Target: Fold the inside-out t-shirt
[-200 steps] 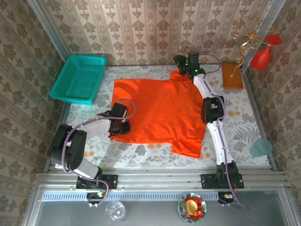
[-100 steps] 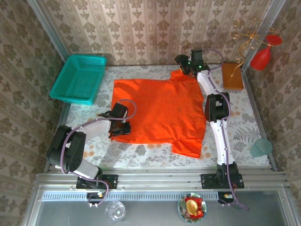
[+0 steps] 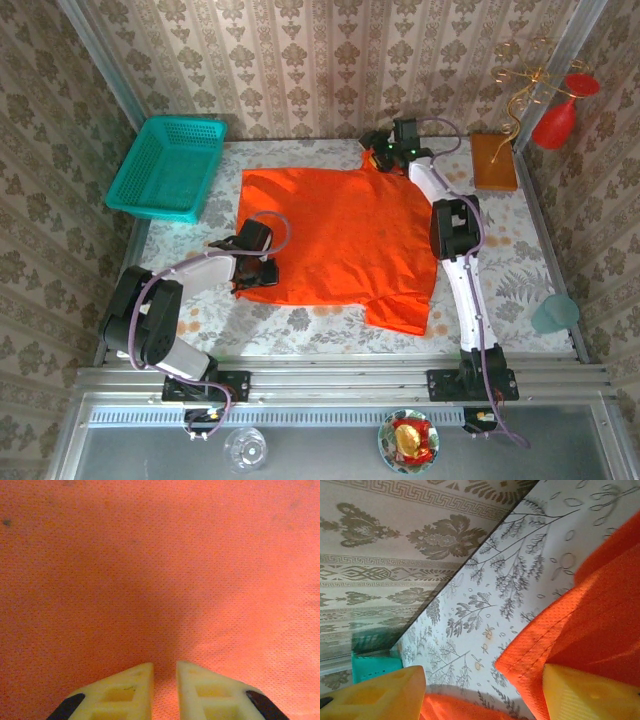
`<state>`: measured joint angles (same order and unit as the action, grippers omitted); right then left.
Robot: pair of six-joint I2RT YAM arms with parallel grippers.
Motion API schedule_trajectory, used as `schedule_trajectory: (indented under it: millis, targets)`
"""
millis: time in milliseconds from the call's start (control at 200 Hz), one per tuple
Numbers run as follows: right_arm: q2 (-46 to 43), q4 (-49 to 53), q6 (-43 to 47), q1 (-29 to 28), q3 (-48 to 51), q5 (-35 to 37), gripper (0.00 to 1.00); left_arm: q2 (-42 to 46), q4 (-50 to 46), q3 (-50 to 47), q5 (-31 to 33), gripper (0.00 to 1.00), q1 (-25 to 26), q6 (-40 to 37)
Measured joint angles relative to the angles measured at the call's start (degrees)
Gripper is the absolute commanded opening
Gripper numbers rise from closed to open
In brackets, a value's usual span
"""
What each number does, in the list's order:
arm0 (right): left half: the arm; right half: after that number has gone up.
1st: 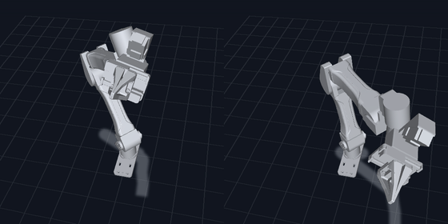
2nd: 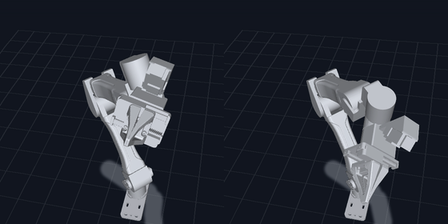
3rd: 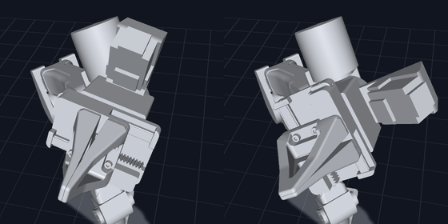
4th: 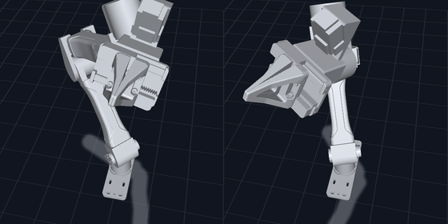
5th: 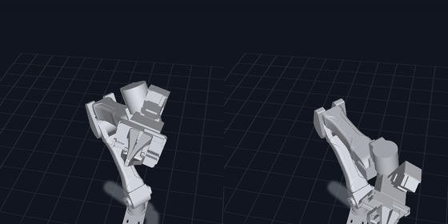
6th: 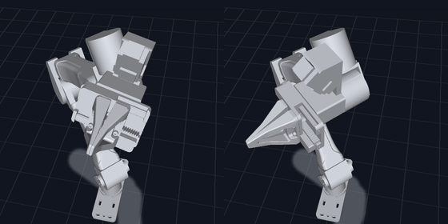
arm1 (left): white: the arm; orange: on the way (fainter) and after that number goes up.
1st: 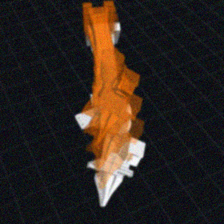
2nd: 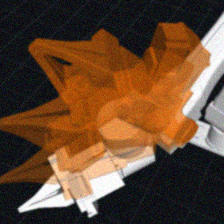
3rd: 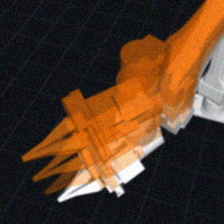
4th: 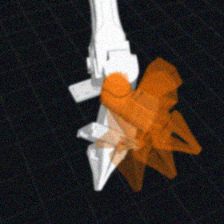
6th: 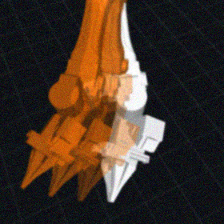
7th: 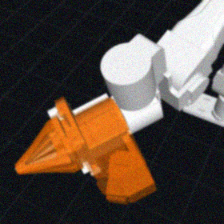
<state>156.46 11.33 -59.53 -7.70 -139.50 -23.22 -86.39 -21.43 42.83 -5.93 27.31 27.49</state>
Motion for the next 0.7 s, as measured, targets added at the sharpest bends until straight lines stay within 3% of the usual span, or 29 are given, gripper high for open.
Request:
schedule_trajectory:
  millis: [215, 700]
  targets:
    - [8.17, -1.01, -2.47, 0.22, -10.47, 0.63, 0.65, 0.0, 0.15, -0.5, 0.28, 0.19, 0.0, 0.09]
    - [8.5, 3.08, -1.03, 2.34, -13.57, 2.95, 0.64, 7.58, 0.79, -3.17, 0.87, 0.21, 0.04, 1.31]
